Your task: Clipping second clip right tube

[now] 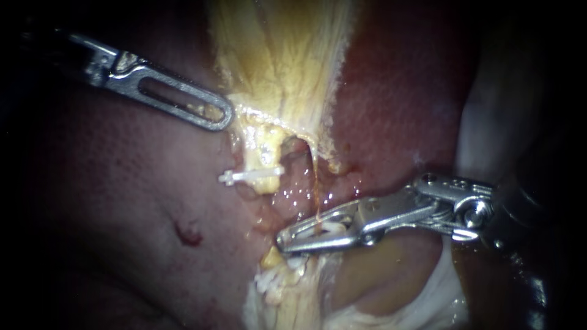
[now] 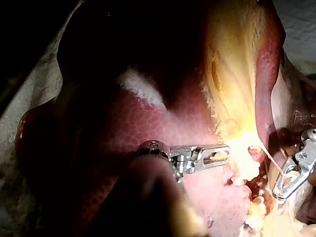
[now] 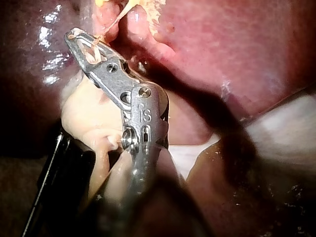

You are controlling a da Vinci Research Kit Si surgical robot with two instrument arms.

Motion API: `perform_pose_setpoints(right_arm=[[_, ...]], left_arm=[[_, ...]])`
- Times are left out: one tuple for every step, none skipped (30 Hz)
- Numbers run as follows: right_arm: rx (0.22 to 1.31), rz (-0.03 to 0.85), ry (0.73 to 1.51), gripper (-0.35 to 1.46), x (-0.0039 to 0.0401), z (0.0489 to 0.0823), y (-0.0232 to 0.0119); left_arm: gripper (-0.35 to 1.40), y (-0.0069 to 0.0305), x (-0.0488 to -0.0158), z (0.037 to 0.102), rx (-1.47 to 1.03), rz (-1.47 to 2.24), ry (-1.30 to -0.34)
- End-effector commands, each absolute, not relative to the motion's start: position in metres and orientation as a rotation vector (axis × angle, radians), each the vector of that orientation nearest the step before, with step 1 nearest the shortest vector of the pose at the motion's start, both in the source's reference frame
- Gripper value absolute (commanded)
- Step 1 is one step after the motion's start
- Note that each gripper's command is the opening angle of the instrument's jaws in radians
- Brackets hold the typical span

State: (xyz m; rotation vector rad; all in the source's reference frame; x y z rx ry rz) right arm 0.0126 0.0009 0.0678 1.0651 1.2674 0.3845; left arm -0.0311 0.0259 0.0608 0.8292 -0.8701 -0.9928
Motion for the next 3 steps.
perform_pose_setpoints(right_arm=[[1.066,0.385,1.267,-0.35,0.0126,0.0678,0.0009],[1.066,0.385,1.267,-0.35,0.0125,0.0678,0.0009],[1.067,0.384,1.267,-0.35,0.0125,0.0678,0.001]], left_arm=[[-0.35,0.0259,-0.0311,0.0608,0.829,-0.993,-0.87],[-0.35,0.0259,-0.0311,0.0608,0.829,-0.993,-0.87],[-0.35,0.0259,-0.0311,0.0608,0.829,-0.993,-0.87]])
